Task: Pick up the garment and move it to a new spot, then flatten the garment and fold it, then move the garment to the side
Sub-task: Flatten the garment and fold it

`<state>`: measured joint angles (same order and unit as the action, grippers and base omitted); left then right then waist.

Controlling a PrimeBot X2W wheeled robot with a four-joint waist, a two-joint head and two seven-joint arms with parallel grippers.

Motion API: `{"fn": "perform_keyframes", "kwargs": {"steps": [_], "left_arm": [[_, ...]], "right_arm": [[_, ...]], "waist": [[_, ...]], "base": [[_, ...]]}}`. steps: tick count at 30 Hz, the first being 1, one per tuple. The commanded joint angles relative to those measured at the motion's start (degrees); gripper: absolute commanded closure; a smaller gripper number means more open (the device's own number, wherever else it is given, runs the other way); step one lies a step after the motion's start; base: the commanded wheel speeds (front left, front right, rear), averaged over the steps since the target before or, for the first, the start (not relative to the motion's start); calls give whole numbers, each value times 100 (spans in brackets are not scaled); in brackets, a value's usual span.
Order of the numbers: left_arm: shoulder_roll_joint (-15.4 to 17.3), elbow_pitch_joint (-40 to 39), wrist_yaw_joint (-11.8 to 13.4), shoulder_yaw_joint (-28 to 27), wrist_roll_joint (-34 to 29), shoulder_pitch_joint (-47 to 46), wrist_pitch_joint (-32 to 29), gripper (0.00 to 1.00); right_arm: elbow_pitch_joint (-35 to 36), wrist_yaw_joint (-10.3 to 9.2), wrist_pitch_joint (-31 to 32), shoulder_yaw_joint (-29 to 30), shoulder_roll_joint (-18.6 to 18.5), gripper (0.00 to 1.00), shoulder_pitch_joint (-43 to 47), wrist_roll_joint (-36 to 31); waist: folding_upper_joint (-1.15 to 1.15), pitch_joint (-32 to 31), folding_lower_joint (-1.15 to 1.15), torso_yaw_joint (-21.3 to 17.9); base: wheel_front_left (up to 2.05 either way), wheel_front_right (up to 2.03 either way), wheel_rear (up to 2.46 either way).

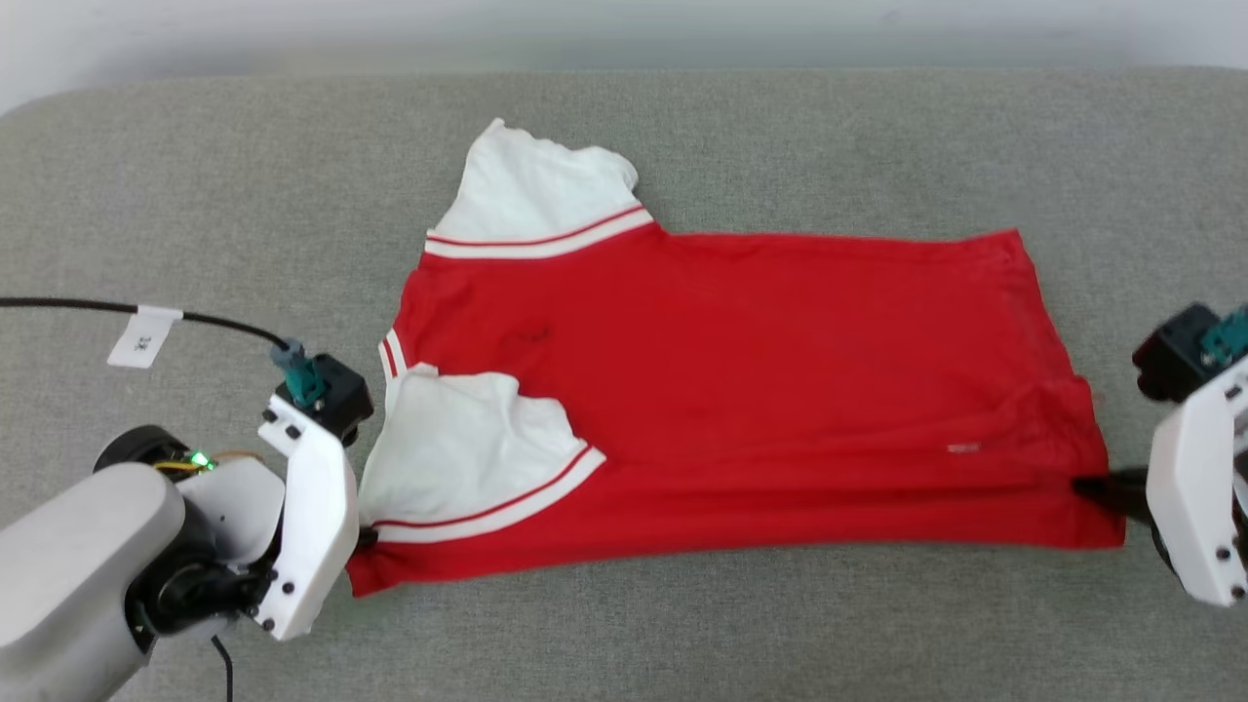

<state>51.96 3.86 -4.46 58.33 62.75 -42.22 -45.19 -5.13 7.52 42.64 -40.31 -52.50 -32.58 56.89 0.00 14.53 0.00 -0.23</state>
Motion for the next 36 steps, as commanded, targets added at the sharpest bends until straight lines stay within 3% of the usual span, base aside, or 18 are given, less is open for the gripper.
{"fn": "perform_keyframes", "kwargs": {"steps": [1,6,12,13,14,15,16,20,27,30,36], "left_arm": [[110,-129,73,22,15,151,18,100],[258,-356,205,125,58,500,95,100],[134,-249,291,169,8,696,312,100],[110,-213,302,157,-44,669,381,57],[95,-172,288,141,-106,627,459,0],[82,-137,282,107,-121,589,530,0],[82,-106,274,60,-148,532,602,0],[128,-96,264,-123,-276,319,855,0],[33,95,417,-674,-704,-325,1716,0],[-48,257,501,-843,-945,-613,2063,0],[-263,614,620,-1017,-1448,-1212,2540,0]], "right_arm": [[105,-7,-13,23,-157,100,247,64],[168,-8,-152,206,-305,100,843,217],[-112,-8,-282,229,11,100,1236,-15],[-173,-8,-322,243,71,100,1247,-68],[-213,-8,-358,257,125,96,1256,-110],[-224,-8,-417,293,174,78,1247,-138],[-227,-8,-503,354,217,0,1216,-168],[-166,-8,-800,535,288,0,1146,-310],[214,-6,-1831,1344,550,0,995,-940],[387,-6,-2494,1901,878,0,951,-1421],[907,-6,-3857,3116,1942,0,1277,-2655]], "waist": [[0,-63,0,-4],[0,-97,0,-20],[0,-11,0,-56],[0,0,0,-60],[0,5,0,-64],[0,1,0,-69],[0,-9,0,-77],[0,-73,0,-96],[0,-109,0,-288],[0,-25,0,-413],[0,316,0,-654]], "base": [[0,0,0],[0,0,0],[0,0,0],[0,0,0],[0,0,0],[0,0,0],[0,0,0],[0,0,0],[0,0,0],[0,0,0],[0,0,0]]}}
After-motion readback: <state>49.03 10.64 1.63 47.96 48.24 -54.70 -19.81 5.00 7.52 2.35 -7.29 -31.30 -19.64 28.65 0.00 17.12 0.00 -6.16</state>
